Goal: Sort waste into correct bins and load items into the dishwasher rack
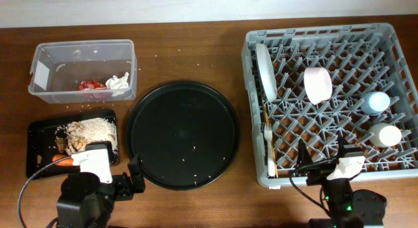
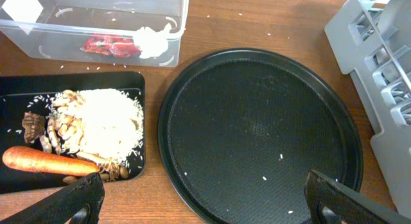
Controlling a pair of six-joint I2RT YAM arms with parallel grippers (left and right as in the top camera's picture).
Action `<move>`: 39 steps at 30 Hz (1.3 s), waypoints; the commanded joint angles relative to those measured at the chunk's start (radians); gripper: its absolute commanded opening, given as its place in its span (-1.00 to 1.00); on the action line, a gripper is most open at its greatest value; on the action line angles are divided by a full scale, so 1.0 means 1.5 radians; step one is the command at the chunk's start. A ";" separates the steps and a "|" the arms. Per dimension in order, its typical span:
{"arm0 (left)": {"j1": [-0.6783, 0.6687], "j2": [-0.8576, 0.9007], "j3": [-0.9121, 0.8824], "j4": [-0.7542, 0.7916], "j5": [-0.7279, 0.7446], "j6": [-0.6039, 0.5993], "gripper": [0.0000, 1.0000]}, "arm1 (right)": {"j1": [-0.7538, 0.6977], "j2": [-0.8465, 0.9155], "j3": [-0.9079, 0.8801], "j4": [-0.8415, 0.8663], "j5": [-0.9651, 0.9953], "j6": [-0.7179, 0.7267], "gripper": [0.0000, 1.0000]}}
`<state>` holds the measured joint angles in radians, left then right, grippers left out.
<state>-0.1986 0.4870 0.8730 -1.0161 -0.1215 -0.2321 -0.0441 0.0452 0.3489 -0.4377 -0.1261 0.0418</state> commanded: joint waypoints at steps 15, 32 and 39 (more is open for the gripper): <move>0.002 -0.002 -0.002 0.001 -0.005 -0.009 0.98 | 0.039 -0.028 -0.229 0.237 0.088 -0.008 0.97; 0.046 -0.063 -0.112 0.062 0.004 0.021 0.98 | 0.039 -0.028 -0.229 0.237 0.088 -0.008 0.97; 0.062 -0.289 -0.484 0.566 0.038 0.092 0.98 | 0.039 -0.028 -0.229 0.238 0.088 -0.008 0.97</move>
<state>-0.1104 0.1104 0.2718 -0.3538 -0.0776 -0.1596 0.0067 0.0113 0.0109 -0.0753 -0.0040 0.0292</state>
